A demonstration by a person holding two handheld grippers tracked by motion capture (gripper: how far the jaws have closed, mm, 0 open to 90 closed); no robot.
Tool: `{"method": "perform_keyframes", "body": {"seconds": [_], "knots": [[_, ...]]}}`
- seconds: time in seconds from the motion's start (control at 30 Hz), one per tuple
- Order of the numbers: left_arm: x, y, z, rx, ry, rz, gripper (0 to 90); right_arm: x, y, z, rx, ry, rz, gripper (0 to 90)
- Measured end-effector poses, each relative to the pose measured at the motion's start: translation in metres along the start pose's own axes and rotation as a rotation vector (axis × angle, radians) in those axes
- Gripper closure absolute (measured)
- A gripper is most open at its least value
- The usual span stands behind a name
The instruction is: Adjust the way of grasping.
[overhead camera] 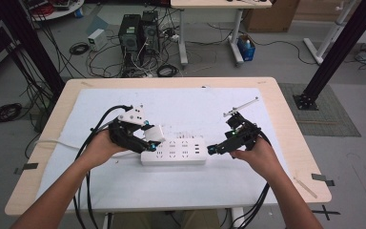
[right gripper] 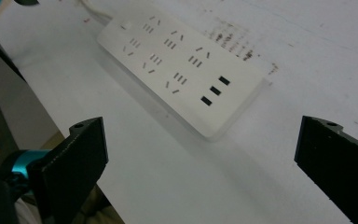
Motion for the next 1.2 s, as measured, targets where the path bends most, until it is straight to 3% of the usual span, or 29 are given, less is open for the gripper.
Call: {"method": "perform_keyframes", "body": {"seconds": [0.17, 0.43, 0.47, 0.57, 0.77, 1.2], "knots": [[-0.006, 0.006, 0.005, 0.006, 0.025, -0.003, 42.5, -0.006, 0.001, -0.007, -0.048, 0.014, 0.027, 1.8], [-0.012, 0.018, 0.013, 0.017, 0.053, 0.015, 42.5, -0.014, 0.005, -0.013, -0.084, 0.032, 0.055, 1.8], [-0.013, 0.019, 0.014, 0.019, 0.054, 0.022, 42.5, -0.016, 0.007, -0.017, -0.117, 0.039, 0.063, 1.8], [-0.016, 0.024, 0.018, 0.027, 0.075, 0.027, 42.5, -0.019, 0.009, -0.020, -0.151, 0.050, 0.074, 1.8], [-0.020, 0.030, 0.024, 0.047, 0.107, 0.046, 42.5, -0.027, 0.014, -0.029, -0.304, 0.121, 0.114, 1.8], [-0.027, 0.032, 0.029, 0.057, 0.147, 0.078, 42.5, -0.036, 0.024, -0.038, -0.342, 0.148, 0.108, 1.8]]}}
Point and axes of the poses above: each handheld gripper's, and its own axes: y roughly forward along the jaws, x roughly out of its underside, z roughly to its right, the point moved 3 cm from there along y, roughly forward along the jaws, and after that the axes turned 4 degrees about x, right-handed, at the moved point
